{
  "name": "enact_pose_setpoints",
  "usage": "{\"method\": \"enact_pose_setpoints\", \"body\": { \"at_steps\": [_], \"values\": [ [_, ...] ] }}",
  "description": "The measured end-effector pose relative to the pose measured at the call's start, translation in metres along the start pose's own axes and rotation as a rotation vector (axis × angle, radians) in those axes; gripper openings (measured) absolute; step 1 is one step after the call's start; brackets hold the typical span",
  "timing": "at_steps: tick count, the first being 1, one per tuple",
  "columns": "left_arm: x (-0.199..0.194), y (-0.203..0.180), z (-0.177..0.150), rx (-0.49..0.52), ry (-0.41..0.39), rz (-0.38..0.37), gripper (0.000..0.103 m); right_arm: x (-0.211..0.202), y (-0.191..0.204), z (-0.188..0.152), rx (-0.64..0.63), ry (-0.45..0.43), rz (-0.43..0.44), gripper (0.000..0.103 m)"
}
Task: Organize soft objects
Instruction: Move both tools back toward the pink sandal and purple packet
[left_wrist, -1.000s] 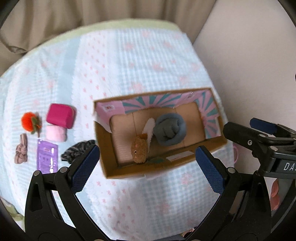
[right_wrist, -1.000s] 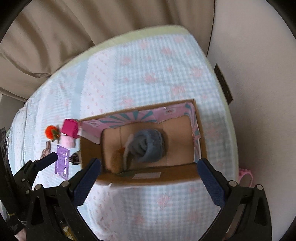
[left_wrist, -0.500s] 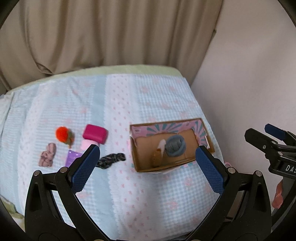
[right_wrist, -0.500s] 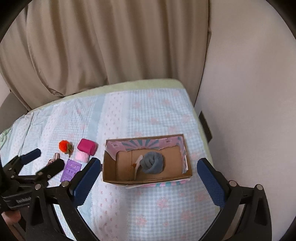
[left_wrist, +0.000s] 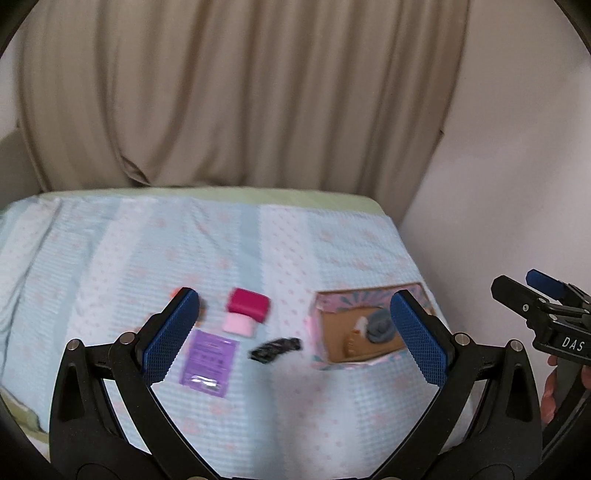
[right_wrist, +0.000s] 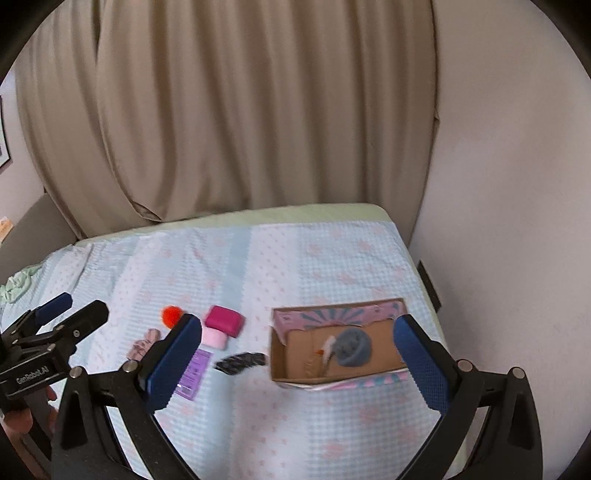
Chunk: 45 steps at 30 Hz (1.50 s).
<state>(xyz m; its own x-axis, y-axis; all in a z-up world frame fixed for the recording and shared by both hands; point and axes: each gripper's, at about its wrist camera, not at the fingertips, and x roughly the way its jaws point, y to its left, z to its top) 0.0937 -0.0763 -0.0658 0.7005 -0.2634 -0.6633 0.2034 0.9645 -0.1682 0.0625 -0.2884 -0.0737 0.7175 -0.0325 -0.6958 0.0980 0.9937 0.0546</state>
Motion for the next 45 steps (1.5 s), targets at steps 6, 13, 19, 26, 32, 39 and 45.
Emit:
{"method": "enact_pose_setpoints", "body": {
  "at_steps": [6, 13, 19, 26, 32, 39, 45],
  "values": [
    [-0.038, 0.064, -0.002, 0.001, -0.052, 0.083, 0.103, 0.005, 0.057, -0.007, -0.031, -0.016, 0.045, 0.103],
    [-0.040, 0.143, -0.017, -0.032, -0.022, 0.135, 0.103, 0.045, 0.111, -0.027, -0.025, 0.045, 0.097, 0.103],
    [-0.008, 0.201, -0.036, -0.048, 0.040, 0.129, 0.103, 0.097, 0.153, -0.053, -0.021, 0.116, 0.090, 0.103],
    [0.059, 0.267, -0.060, -0.072, 0.113, 0.092, 0.103, 0.169, 0.194, -0.089, 0.008, 0.223, 0.096, 0.103],
    [0.130, 0.320, -0.089, -0.107, 0.207, 0.049, 0.103, 0.241, 0.225, -0.130, 0.082, 0.323, 0.052, 0.103],
    [0.226, 0.370, -0.124, -0.111, 0.334, 0.030, 0.102, 0.330, 0.252, -0.182, 0.201, 0.405, 0.003, 0.103],
    [0.297, 0.384, -0.158, -0.074, 0.426, 0.019, 0.098, 0.385, 0.265, -0.214, 0.233, 0.462, -0.054, 0.103]
  ]
}}
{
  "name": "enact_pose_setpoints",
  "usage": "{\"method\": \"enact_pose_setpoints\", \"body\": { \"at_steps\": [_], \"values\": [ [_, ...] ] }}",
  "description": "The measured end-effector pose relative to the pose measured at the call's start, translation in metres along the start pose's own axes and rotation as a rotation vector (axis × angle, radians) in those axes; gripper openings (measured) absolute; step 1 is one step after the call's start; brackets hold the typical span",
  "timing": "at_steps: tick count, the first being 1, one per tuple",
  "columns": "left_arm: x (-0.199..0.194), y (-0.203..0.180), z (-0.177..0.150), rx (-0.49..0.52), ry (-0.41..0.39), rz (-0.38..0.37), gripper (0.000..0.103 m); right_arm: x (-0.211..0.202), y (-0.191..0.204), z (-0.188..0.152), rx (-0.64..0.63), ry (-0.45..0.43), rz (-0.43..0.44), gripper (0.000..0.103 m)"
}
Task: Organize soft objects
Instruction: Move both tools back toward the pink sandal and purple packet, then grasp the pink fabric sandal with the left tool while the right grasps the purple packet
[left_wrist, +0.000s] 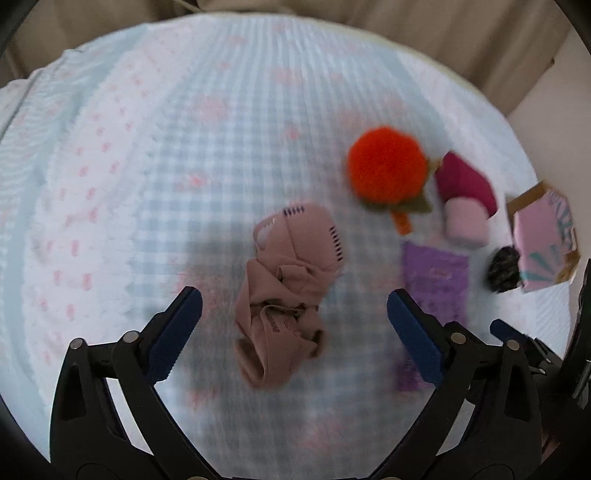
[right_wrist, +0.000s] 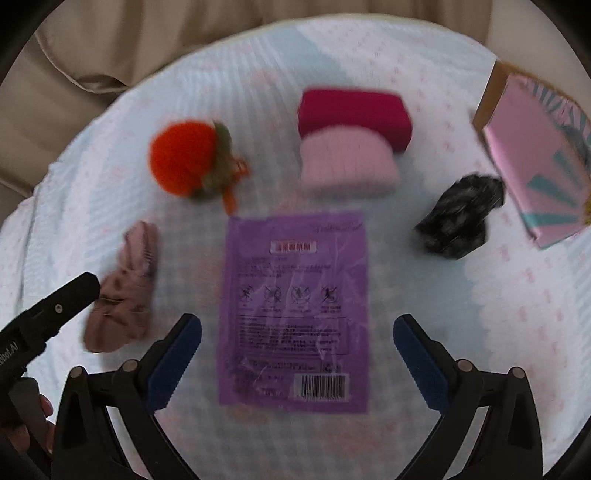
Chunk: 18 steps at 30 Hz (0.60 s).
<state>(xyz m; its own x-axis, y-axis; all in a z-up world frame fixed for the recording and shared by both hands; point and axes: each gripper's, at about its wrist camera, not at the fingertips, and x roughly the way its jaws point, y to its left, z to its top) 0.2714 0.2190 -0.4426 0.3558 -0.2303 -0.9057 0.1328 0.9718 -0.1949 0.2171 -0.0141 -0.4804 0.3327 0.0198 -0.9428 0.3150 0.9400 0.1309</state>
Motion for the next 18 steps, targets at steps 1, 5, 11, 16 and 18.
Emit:
{"method": "enact_pose_setpoints", "body": {
  "at_steps": [1, 5, 11, 16, 18],
  "values": [
    [0.012, 0.001, -0.001, 0.010, 0.014, -0.002, 0.097, 0.008, 0.000, -0.001, -0.002, 0.004, -0.013, 0.103],
    [0.042, 0.003, -0.006, 0.023, 0.051, -0.003, 0.093, 0.034, 0.000, -0.003, -0.005, 0.032, -0.049, 0.103],
    [0.072, -0.003, -0.016, 0.090, 0.049, 0.047, 0.079, 0.044, 0.009, -0.003, -0.048, -0.008, -0.083, 0.103],
    [0.076, -0.012, -0.019, 0.123, 0.030, 0.107, 0.049, 0.044, 0.014, -0.002, -0.037, -0.013, -0.086, 0.096],
    [0.073, -0.011, -0.018, 0.131, 0.026, 0.115, 0.040, 0.040, 0.019, -0.002, -0.049, -0.023, -0.086, 0.085]
  ]
}}
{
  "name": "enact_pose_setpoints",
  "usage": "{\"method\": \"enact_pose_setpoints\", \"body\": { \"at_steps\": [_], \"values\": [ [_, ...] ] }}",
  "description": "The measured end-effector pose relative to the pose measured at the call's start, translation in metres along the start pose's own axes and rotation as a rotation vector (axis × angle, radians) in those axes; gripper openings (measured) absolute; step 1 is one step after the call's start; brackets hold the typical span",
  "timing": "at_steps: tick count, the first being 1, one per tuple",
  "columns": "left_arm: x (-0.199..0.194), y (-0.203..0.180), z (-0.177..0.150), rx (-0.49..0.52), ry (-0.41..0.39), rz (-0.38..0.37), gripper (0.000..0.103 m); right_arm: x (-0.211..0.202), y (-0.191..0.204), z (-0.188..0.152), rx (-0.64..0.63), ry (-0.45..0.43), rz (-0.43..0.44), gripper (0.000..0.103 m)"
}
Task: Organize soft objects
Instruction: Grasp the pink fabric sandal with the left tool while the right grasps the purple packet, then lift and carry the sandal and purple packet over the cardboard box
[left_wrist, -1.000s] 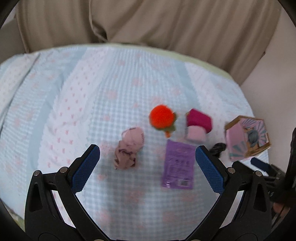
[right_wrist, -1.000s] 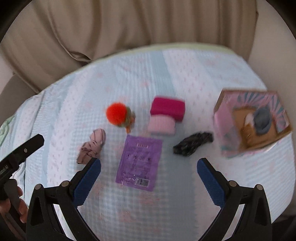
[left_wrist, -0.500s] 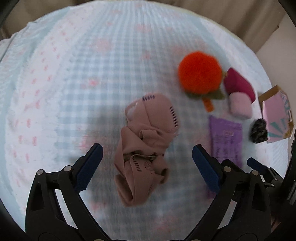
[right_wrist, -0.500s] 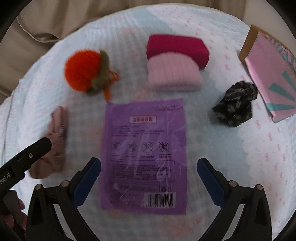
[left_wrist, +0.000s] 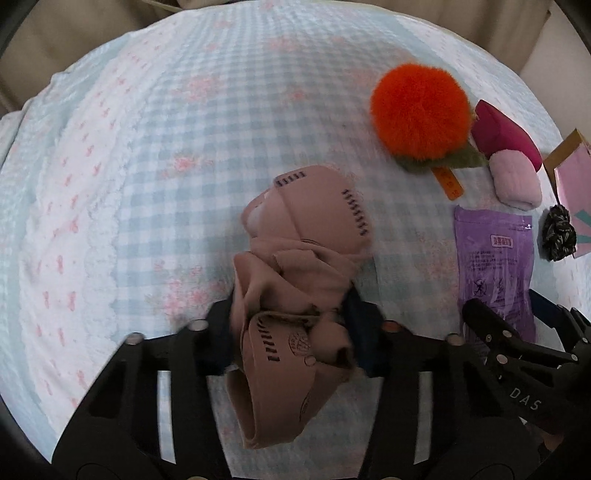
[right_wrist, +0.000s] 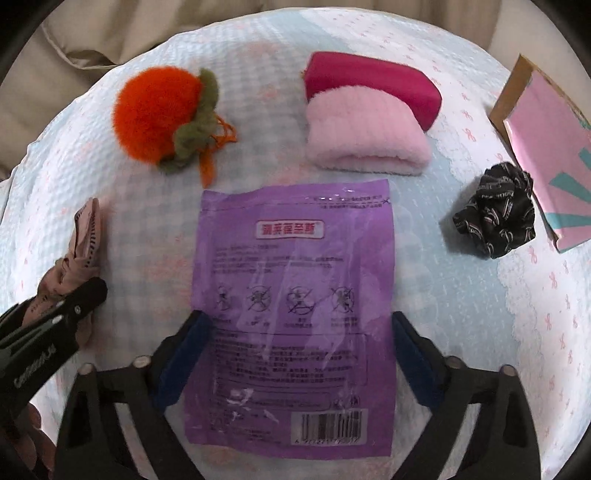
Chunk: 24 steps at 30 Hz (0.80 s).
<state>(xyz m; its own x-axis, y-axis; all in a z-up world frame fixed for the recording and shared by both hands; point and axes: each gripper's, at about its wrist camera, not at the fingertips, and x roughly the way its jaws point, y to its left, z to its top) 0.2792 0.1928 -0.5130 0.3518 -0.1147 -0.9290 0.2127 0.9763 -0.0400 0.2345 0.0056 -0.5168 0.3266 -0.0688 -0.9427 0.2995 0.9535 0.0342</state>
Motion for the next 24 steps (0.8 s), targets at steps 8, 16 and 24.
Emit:
{"method": "enact_pose_setpoints", "body": {
  "at_steps": [8, 16, 24],
  "values": [
    [-0.010, 0.002, 0.005, 0.017, -0.012, 0.022, 0.035, -0.009, 0.016, 0.000, -0.043, -0.014, 0.042, 0.046],
    [-0.019, 0.009, 0.004, -0.039, -0.025, 0.020, 0.035, -0.018, 0.008, 0.011, -0.020, -0.008, 0.118, 0.031],
    [-0.051, 0.003, 0.005, -0.095, -0.053, 0.041, 0.034, -0.055, -0.003, 0.011, -0.018, -0.046, 0.144, 0.031]
  ]
}}
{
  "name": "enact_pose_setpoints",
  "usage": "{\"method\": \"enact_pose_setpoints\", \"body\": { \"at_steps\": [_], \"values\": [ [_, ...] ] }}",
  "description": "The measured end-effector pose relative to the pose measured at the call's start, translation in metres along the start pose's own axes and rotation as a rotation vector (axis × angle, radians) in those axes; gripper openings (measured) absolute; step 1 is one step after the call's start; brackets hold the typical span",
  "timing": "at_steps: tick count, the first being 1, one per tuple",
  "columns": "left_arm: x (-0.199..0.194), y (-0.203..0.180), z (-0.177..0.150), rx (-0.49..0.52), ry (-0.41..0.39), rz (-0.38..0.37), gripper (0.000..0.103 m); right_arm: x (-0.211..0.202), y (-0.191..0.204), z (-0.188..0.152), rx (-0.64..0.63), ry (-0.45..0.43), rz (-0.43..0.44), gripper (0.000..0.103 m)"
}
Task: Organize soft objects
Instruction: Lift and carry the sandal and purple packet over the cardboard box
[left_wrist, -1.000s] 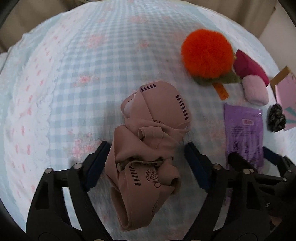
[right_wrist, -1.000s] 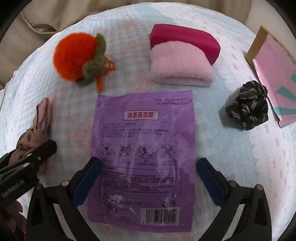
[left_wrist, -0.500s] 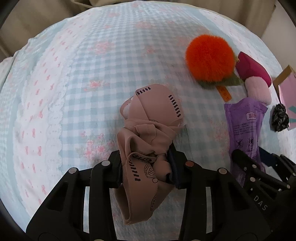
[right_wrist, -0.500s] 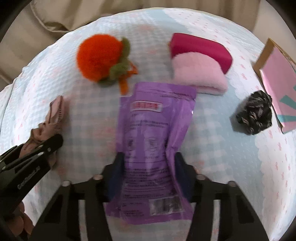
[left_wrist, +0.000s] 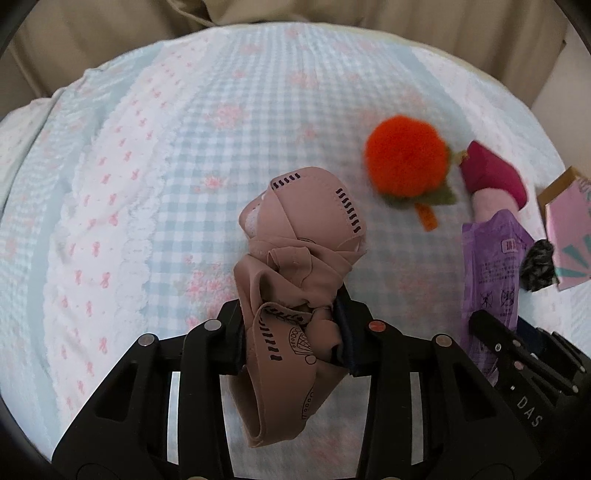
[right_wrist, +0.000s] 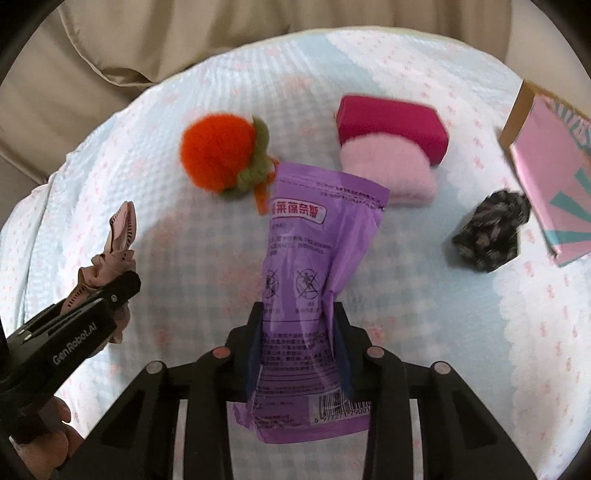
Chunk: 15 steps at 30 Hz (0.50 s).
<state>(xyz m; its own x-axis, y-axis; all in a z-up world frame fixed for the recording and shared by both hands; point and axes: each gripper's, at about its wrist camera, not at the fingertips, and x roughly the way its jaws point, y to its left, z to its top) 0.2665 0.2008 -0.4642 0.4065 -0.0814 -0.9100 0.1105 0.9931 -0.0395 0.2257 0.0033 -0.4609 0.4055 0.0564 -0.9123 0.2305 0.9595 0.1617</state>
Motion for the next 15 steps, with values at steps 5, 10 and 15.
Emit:
{"method": "enact_pose_setpoints", "body": {
  "at_steps": [5, 10, 15],
  "values": [
    [-0.041, -0.013, 0.005, -0.009, -0.035, -0.001, 0.034, -0.051, -0.014, -0.004, -0.026, -0.044, 0.033, 0.031],
    [-0.105, -0.031, 0.014, -0.029, -0.083, -0.006, 0.034, -0.117, -0.027, 0.012, -0.066, -0.091, 0.068, 0.031],
    [-0.182, -0.057, 0.022, -0.069, -0.137, 0.003, 0.034, -0.182, -0.048, 0.021, -0.112, -0.137, 0.099, 0.031]
  ]
}}
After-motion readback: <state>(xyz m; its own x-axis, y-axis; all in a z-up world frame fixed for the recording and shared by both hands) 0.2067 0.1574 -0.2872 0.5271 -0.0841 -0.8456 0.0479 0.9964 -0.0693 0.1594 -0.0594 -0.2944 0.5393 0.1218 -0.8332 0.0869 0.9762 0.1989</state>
